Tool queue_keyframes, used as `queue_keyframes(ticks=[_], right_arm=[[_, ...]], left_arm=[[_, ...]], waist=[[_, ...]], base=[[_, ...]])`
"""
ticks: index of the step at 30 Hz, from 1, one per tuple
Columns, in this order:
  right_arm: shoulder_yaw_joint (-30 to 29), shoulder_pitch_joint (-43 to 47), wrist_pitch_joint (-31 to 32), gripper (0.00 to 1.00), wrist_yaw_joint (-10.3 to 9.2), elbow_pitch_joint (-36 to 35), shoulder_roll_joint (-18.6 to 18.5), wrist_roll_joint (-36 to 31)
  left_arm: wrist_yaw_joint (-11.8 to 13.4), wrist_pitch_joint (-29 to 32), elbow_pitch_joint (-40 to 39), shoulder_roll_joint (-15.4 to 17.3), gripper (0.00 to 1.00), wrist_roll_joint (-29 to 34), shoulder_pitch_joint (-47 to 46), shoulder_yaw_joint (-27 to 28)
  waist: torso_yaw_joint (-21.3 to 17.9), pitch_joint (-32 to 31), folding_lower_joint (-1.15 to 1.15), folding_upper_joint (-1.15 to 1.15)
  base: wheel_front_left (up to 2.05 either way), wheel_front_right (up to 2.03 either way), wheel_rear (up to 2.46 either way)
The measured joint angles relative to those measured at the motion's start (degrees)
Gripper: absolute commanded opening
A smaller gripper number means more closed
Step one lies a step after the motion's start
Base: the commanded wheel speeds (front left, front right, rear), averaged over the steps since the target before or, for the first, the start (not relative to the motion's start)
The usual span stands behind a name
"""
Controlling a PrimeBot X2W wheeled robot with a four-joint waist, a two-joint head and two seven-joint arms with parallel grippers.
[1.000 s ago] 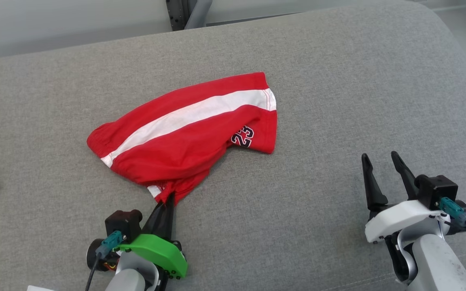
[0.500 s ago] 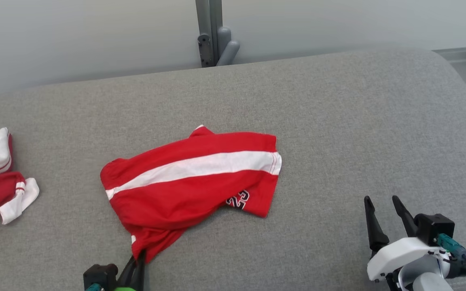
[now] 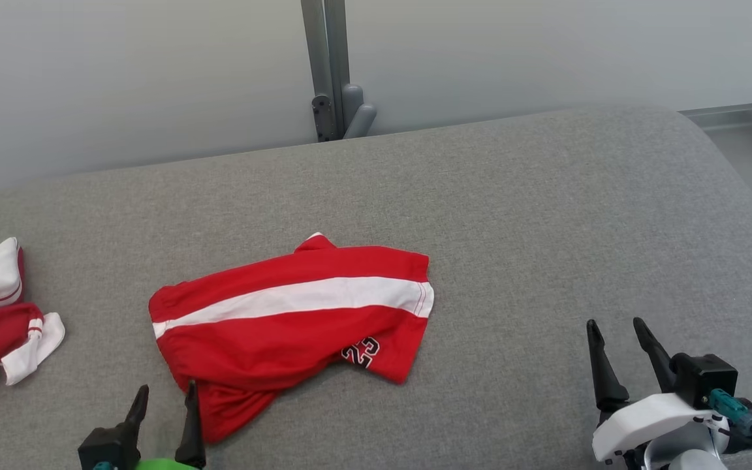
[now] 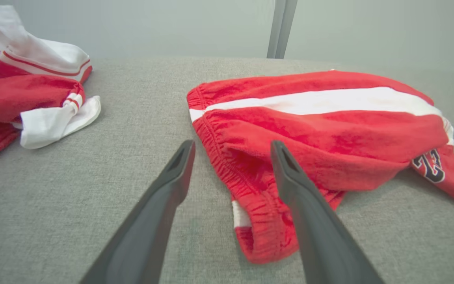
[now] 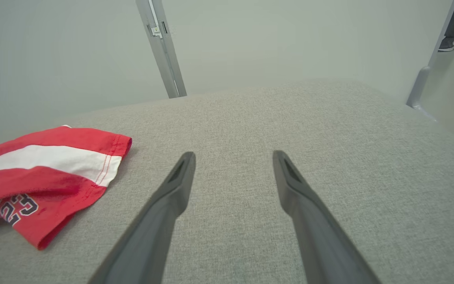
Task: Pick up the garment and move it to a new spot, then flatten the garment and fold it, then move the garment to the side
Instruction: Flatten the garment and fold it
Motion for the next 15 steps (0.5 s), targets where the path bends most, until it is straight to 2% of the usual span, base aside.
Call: queue_keyframes(ticks=[5, 15], right_arm=[[0.6, 0.2, 0.0, 1.00, 0.00, -3.1, 0.1, -1.0], [2.8, 0.3, 0.0, 1.00, 0.00, -5.1, 0.9, -2.2]], left_arm=[[1.8, 0.0, -4.1, -0.8, 1.00, 2.3, 0.9, 2.2], [3.3, 0.0, -6.6, -1.0, 1.00, 4.7, 1.1, 1.9]], waist=[[-0.1, -0.7, 0.00, 0.00], [0.5, -2.0, 0.00, 0.00]], base=[[0.00, 0.00, 0.00], [0.00, 0.00, 0.00]])
